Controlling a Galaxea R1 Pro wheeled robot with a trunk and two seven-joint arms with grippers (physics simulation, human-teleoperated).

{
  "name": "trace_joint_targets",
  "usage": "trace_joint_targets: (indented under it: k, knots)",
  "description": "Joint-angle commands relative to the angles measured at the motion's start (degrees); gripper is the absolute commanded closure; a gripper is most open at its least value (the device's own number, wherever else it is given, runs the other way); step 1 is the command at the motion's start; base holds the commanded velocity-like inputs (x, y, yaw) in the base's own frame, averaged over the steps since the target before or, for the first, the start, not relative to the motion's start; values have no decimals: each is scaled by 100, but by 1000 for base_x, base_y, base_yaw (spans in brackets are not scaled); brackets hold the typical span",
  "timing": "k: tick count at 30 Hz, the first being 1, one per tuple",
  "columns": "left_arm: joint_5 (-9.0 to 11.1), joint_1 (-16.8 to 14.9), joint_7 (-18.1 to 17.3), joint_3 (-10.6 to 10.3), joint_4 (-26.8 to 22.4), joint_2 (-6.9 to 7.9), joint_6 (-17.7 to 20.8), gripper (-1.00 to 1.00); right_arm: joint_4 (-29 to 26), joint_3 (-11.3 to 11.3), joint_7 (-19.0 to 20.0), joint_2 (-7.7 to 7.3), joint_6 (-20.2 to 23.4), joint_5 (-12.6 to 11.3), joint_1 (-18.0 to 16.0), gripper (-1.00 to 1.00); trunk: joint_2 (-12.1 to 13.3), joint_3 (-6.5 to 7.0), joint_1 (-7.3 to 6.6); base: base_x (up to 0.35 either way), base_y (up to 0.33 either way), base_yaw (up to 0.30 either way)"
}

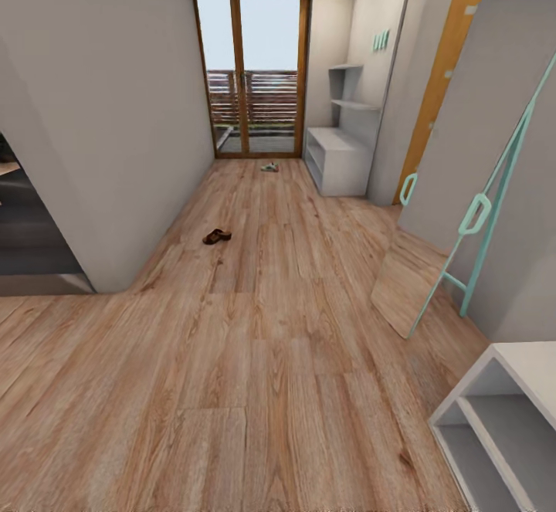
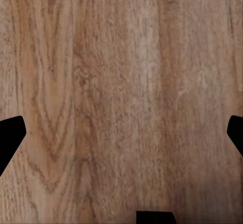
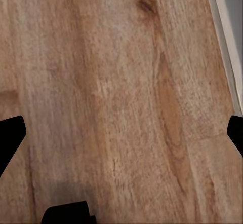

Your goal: Pick up the two gym shoes and the two sandals from the corridor floor and place them onto the hallstand (shoe rack) in the corridor, making sure they are on the rack and not on the floor. Arrange them so the two gym shoes are next to each other and the two sandals are next to each other.

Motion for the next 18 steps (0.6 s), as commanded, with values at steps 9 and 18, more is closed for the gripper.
trace_joint_targets:
  k: [9,18]
  knots:
    - [-2,-3,4,0,4,0,-19,-100,4,-9,3,1,-18,0,-3,-100,-364,-243,197,0,0,0]
    - [-2,-3,4,0,4,0,-18,-100,21,-1,8,1,-25,15,-3,-100,-725,-414,395,0,0,0]
